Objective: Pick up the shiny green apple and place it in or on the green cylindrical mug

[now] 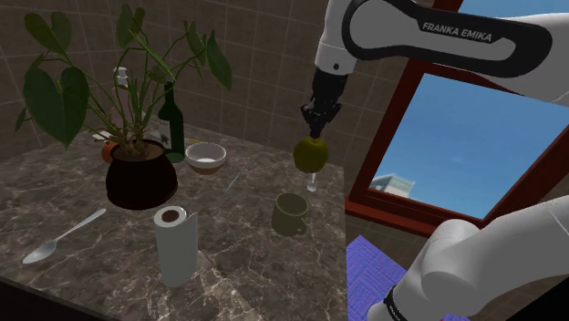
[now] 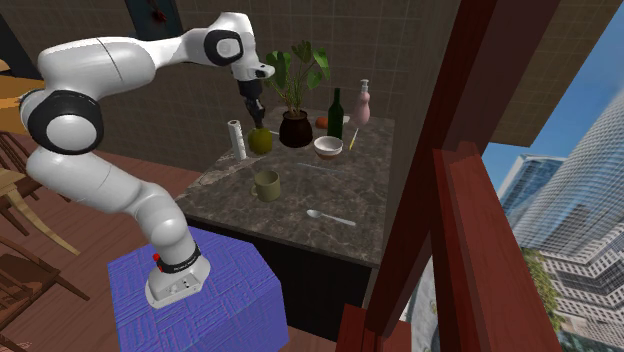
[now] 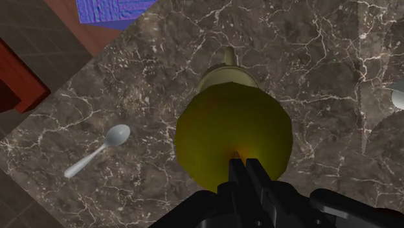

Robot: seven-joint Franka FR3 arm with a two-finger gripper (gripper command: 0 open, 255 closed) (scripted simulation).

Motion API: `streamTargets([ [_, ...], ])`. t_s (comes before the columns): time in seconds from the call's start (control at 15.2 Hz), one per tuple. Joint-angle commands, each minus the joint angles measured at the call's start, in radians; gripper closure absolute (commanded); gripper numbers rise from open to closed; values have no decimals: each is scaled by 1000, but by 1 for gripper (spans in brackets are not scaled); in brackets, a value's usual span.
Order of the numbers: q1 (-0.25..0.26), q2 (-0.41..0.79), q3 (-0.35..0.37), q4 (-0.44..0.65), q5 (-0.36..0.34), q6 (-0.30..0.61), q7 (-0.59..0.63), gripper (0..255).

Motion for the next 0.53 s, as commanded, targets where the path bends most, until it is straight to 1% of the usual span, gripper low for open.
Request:
streamTargets([
  [0.0,11,-36,18,-30,11,-7,26,255],
  [0.46,13,-56,20,-142,14,84,30,255],
])
